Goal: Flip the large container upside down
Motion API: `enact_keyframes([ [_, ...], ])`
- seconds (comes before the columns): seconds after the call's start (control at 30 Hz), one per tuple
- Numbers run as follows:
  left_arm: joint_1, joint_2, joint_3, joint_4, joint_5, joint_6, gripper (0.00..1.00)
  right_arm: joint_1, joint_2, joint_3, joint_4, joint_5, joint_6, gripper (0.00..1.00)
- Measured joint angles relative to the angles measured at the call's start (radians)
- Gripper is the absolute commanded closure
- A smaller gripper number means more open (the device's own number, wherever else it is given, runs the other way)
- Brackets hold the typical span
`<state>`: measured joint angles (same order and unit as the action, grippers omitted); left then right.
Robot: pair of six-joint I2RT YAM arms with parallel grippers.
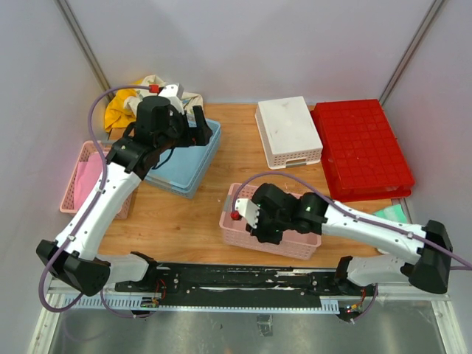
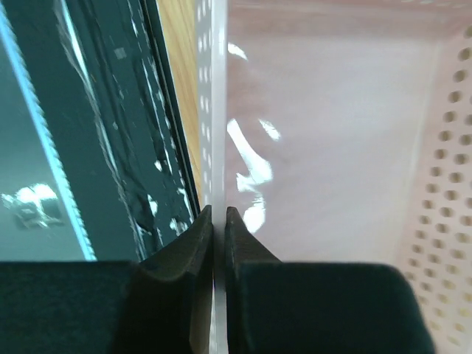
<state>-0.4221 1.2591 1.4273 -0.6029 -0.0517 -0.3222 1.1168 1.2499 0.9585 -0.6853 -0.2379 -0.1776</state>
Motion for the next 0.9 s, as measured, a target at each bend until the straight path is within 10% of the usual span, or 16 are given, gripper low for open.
enact_keyframes([
  [0.43, 0.000, -0.097, 0.097, 0.094, -0.127, -0.148, 0.02, -0.295, -0.047, 0.317, 0.105, -0.154, 0.557, 0.99],
  [0.9, 0.000, -0.098, 0.114, 0.149, -0.158, -0.180, 0.02, -0.490, 0.039, -0.046, 0.978, -0.410, 1.464, 0.99],
])
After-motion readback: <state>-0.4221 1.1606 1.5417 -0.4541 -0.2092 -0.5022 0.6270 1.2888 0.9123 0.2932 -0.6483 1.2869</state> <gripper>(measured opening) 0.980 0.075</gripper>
